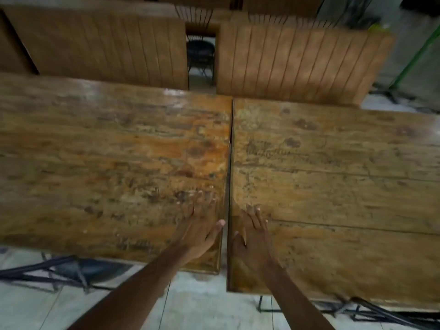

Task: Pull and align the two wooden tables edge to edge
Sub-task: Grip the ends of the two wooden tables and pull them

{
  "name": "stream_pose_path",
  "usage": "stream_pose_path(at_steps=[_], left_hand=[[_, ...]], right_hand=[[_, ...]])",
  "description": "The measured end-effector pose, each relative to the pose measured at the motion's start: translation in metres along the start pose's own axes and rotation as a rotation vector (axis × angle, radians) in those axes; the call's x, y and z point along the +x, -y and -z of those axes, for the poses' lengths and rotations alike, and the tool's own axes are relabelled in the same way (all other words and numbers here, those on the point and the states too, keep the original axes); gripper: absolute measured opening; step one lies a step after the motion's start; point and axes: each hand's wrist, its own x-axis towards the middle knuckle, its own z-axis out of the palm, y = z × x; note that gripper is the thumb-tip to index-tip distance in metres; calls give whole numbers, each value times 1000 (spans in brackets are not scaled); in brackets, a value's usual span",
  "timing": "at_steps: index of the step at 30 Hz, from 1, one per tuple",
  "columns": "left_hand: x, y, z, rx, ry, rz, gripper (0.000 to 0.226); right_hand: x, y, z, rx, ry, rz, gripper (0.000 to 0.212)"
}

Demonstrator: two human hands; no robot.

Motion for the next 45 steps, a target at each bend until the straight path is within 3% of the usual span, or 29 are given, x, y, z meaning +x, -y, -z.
stream_pose_path(at_steps=[3, 8, 14, 25, 30, 34, 38, 43, 45], left_hand=[[4, 8, -29, 22, 30, 44, 82], [0, 18, -70, 110, -52, 61, 73], [4, 22, -79, 116, -122, 40, 69], [4, 23, -79, 98, -105, 38, 68], [3, 18, -68, 83, -19, 73, 69], [9, 22, -37, 115, 194, 54, 70], [-17, 30, 10, 58, 135, 41, 64], [-90, 87, 73, 96, -33, 68, 70], [-125, 125, 104, 77, -107, 107, 72]], right_hand=[[2, -16, -26, -71, 30, 3, 60], [-2, -28, -66, -186, -34, 51, 59], [7, -30, -77, -250, -88, 43, 61], [42, -16, -72, -211, -47, 20, 62], [41, -13, -68, -221, -3, 22, 62], [45, -9, -50, -229, 171, -1, 63], [47, 28, -15, -229, 344, -28, 64], [23, 143, -4, -170, 355, 126, 52], [17, 201, -8, -172, 330, 192, 59]])
